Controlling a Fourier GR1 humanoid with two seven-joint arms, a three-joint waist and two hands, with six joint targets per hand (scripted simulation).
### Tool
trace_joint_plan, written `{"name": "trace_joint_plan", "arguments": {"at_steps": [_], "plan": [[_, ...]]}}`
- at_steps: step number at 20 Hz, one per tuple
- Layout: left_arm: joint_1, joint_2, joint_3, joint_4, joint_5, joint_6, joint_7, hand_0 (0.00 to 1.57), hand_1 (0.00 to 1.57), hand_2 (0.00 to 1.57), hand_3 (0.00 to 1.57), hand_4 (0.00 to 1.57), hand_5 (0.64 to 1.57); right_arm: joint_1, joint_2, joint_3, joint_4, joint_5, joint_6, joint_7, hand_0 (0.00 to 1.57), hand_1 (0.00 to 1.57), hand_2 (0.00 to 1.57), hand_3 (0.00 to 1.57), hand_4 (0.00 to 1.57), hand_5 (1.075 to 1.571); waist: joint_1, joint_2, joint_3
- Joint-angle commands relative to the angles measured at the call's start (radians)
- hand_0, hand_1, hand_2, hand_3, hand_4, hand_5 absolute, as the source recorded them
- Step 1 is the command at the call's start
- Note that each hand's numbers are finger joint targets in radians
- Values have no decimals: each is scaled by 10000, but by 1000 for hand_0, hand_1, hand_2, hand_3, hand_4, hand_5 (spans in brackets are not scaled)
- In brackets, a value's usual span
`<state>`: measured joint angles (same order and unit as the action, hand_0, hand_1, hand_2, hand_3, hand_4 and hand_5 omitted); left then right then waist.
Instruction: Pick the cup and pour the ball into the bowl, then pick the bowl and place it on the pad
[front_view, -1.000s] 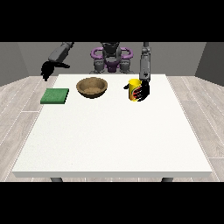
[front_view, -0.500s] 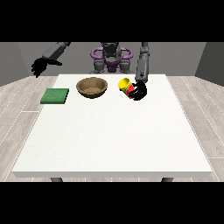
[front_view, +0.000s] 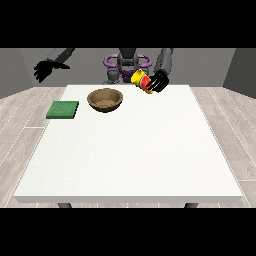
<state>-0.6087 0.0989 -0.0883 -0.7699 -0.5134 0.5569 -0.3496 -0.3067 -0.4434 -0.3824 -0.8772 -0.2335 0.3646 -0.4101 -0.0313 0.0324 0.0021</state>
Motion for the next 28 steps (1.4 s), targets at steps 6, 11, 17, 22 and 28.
{"name": "trace_joint_plan", "arguments": {"at_steps": [6,11,17,22,28], "plan": [[-375,-281,-1555,-949,-2323,-422,2562,1375,1375,1571,1571,1143,1567,252,-621,-600,1797,109,32,-1128,0,0,39,0,0,1558,1200,-472,-6],[-217,-566,-2348,-683,-3989,-145,3657,1326,1326,1571,1571,1024,1569,455,-143,-268,1813,178,121,-1071,0,0,0,0,0,1552,845,-902,-13],[-1230,-975,-3504,-693,-5706,-589,6152,822,822,1571,1559,881,1571,196,-321,-113,2177,311,453,-1137,0,0,0,0,0,1548,346,-933,-9],[-1655,-985,-4494,-888,-6714,-597,7178,549,549,1571,1571,935,1565,-1191,-206,103,2072,554,-538,-564,0,0,0,180,0,1534,340,-209,-17],[-1881,-988,-5616,-1191,-8072,-1159,8051,373,373,1571,1571,899,1570,-1752,-135,130,2311,536,-608,-544,0,0,0,273,0,1527,429,117,-13]]}}
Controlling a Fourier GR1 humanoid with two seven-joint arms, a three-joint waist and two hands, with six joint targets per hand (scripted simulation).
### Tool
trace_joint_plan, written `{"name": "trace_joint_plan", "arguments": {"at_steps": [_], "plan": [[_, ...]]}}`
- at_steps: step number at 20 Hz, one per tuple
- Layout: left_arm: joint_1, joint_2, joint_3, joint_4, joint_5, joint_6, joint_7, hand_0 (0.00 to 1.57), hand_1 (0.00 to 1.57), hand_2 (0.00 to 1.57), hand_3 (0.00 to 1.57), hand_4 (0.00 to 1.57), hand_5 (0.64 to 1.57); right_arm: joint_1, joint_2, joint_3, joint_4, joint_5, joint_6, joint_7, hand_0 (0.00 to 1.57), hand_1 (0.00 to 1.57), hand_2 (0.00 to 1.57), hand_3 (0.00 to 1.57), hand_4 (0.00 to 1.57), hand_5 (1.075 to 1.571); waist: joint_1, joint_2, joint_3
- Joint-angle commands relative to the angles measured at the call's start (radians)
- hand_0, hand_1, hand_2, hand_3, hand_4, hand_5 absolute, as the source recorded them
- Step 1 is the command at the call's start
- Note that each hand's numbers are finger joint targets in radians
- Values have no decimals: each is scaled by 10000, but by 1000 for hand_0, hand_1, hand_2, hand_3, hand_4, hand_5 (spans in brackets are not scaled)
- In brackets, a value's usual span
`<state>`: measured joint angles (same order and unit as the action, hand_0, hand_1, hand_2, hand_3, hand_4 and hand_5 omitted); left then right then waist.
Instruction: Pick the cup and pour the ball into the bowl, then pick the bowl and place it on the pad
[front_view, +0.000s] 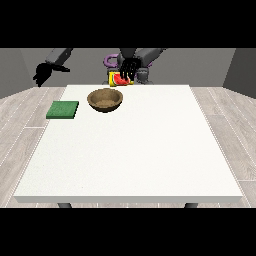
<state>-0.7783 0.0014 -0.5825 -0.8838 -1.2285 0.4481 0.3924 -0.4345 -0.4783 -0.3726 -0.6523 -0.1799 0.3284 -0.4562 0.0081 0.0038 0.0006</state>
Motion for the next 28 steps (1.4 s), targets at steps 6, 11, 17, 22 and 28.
{"name": "trace_joint_plan", "arguments": {"at_steps": [6,11,17,22,28], "plan": [[54,-14,-1807,-368,-1593,-1192,888,0,0,1571,1571,913,1547,-659,-48,40,251,-121,345,-71,0,0,0,252,0,1525,-251,617,4],[-257,-14,-1985,-178,-1981,-2361,170,0,0,1571,1571,1244,1400,-781,149,201,145,-84,175,227,0,0,0,190,0,1521,-341,342,-1],[-1745,-13,-2704,44,-3231,-4040,221,970,970,1571,1571,1214,1419,-1102,572,370,313,60,-243,320,0,0,0,117,0,1518,-417,150,3],[-1684,-12,-2098,-390,-3584,-4675,-430,1557,1557,1571,1571,1191,1467,-639,322,211,431,-30,-157,-9,0,0,0,172,0,1516,-182,15,-4],[-1581,-13,-1977,-1272,-3886,-4977,-635,1516,1516,1571,1571,1201,1462,-561,428,196,1010,-235,353,263,0,0,0,0,429,1555,164,209,-3]]}}
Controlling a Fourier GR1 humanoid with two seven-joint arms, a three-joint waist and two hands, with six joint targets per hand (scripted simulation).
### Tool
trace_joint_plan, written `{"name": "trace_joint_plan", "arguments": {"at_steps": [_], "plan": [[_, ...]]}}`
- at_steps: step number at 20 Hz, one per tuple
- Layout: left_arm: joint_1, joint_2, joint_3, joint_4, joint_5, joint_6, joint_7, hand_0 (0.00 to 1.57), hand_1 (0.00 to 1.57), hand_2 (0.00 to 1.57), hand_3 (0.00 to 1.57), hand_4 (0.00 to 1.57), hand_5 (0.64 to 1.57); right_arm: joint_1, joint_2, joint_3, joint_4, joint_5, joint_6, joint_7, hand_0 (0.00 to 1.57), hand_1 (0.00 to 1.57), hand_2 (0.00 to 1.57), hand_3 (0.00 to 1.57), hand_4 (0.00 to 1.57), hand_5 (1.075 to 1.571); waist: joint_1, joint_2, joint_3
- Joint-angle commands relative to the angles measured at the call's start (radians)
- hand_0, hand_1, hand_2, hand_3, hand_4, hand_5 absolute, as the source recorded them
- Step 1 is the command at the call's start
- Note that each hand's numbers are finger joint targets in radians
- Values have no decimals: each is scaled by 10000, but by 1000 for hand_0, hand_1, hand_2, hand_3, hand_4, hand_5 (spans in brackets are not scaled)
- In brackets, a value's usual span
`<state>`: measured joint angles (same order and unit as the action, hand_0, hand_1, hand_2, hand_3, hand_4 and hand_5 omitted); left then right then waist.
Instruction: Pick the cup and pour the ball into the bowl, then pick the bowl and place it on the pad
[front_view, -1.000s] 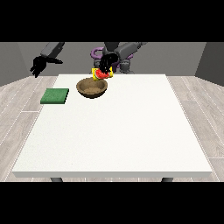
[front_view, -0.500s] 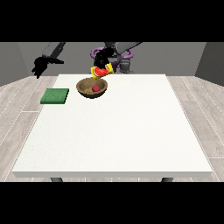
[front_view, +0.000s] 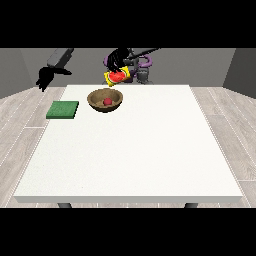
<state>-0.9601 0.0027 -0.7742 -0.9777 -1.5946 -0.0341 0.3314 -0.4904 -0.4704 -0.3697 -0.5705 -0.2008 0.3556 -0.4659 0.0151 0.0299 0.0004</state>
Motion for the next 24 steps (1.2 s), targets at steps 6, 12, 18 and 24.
{"name": "trace_joint_plan", "arguments": {"at_steps": [6,12,18,24], "plan": [[1416,690,3210,-1659,2613,2360,-113,364,364,1571,1571,993,1555,421,172,-111,152,-305,155,602,0,0,0,0,482,1561,1154,-139,-39],[2762,1056,5257,-2043,5682,3181,-1716,859,859,1571,1555,925,1555,426,418,-144,-242,-325,-329,373,0,0,0,0,411,1556,1303,631,-37],[3081,505,7148,-2287,9298,3071,-3643,1081,1081,1089,905,821,1549,26,919,-72,-669,-486,-525,483,0,0,0,0,305,1569,1108,1702,-50],[3352,-12,8534,-1762,12018,3076,-5447,0,0,0,0,400,1548,-316,1616,446,-1420,-414,-522,736,0,0,0,0,421,1566,325,2551,-45]]}}
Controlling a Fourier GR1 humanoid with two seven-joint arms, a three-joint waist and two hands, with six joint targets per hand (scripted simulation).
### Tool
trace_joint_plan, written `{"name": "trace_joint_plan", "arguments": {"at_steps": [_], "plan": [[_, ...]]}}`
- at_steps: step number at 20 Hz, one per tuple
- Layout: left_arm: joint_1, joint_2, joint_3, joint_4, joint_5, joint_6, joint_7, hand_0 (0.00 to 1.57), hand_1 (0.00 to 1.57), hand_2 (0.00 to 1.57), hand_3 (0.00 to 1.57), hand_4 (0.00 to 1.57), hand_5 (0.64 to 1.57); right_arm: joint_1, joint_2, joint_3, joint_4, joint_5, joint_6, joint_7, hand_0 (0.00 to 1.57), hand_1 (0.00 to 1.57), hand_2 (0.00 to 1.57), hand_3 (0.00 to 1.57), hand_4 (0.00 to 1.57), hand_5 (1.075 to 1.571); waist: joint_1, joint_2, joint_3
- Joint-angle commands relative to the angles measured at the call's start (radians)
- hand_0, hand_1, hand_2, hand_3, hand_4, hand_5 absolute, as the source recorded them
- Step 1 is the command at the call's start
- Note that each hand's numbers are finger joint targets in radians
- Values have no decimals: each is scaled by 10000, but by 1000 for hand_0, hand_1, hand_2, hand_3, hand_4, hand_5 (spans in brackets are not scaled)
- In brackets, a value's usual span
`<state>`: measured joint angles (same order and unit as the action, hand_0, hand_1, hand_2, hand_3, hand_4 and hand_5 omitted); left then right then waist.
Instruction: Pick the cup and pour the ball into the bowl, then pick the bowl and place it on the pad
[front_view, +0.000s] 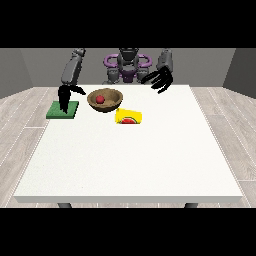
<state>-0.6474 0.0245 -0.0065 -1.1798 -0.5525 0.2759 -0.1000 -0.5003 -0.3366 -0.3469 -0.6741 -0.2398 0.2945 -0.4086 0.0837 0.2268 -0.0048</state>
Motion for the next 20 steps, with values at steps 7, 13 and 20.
{"name": "trace_joint_plan", "arguments": {"at_steps": [7,13,20], "plan": [[754,-48,1227,1535,2301,-746,-1644,0,0,0,0,0,1523,357,1215,1227,-817,615,-735,1046,0,0,0,0,20,1540,-1026,-937,45],[870,299,1390,1866,2643,-994,-2113,0,0,0,0,0,1537,781,1371,1291,-436,632,-525,346,0,0,0,0,93,1540,-1082,-757,48],[167,210,641,120,2628,-1705,-1175,0,0,0,0,0,1555,449,1031,376,1238,245,-408,-1216,0,0,0,0,199,1539,393,226,61]]}}
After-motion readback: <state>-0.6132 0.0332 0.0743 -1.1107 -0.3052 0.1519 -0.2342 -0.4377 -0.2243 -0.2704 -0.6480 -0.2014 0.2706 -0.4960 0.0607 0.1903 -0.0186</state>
